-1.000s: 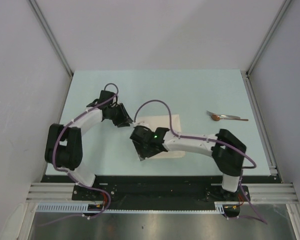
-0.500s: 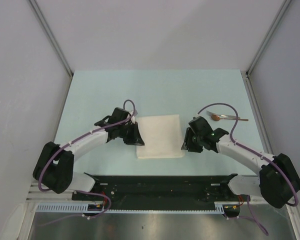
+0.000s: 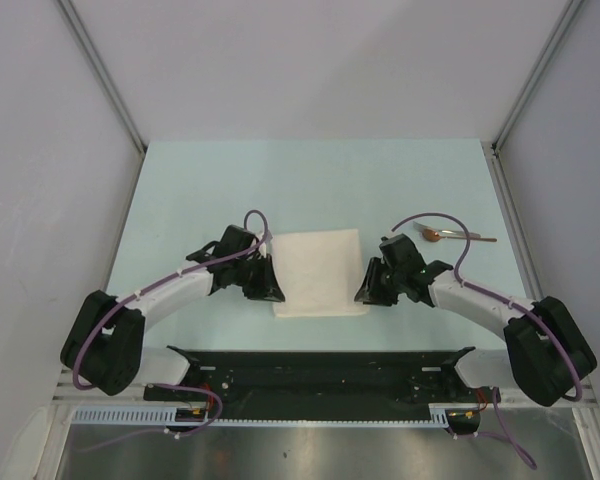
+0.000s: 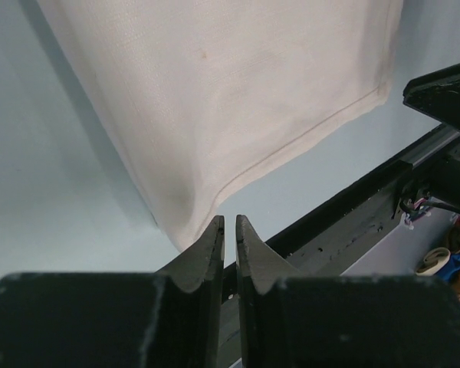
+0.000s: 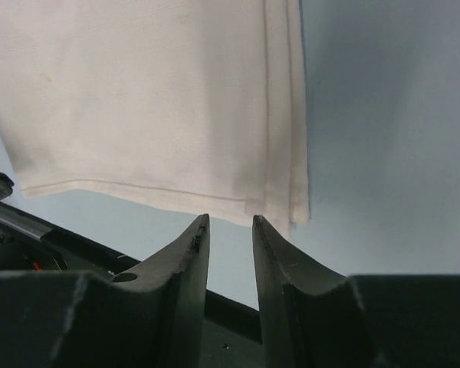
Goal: Fold the napkin into a case and place the utensils inside
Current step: Smooth out the square-folded napkin at the center of the board.
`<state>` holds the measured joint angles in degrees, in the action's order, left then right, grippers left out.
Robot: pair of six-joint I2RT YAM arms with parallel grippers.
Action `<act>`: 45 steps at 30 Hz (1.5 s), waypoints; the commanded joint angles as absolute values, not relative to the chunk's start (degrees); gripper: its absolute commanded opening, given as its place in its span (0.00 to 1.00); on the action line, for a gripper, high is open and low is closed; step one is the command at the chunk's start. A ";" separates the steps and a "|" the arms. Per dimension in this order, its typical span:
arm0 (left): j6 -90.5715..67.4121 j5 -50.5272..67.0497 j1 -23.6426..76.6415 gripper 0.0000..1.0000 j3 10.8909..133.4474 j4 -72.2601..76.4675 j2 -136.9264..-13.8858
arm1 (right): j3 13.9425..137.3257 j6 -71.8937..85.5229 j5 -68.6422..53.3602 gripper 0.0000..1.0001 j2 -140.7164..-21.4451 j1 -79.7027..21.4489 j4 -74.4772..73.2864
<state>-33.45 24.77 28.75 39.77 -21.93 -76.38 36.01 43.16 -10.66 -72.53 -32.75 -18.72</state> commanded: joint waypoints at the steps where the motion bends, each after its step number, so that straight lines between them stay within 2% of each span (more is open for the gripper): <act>1: -33.57 26.19 29.09 0.15 39.99 -21.09 -74.62 | 35.95 43.59 -12.13 0.33 -75.14 -32.61 -13.98; 20: -33.13 28.12 29.09 0.15 40.96 -22.24 -74.44 | 36.91 41.31 -7.91 0.38 -81.04 -34.19 -15.20; 23: -33.05 28.48 29.09 0.15 40.78 -22.32 -74.36 | 37.18 41.04 -8.35 0.31 -81.21 -34.19 -14.85; 24: -33.05 28.39 29.09 0.15 40.78 -22.32 -74.36 | 37.44 41.04 -8.61 0.21 -81.12 -34.36 -14.68; 27: -33.22 28.39 29.09 0.15 40.69 -22.24 -74.36 | 38.49 41.40 -8.70 0.10 -79.19 -34.72 -15.72; 35: -33.49 29.00 29.09 0.16 39.29 -21.18 -75.76 | 38.32 40.96 -8.26 0.00 -75.85 -33.84 -18.63; 45: -33.49 28.65 29.00 0.16 37.80 -20.13 -76.73 | 37.09 40.52 -8.53 0.00 -74.97 -32.70 -18.72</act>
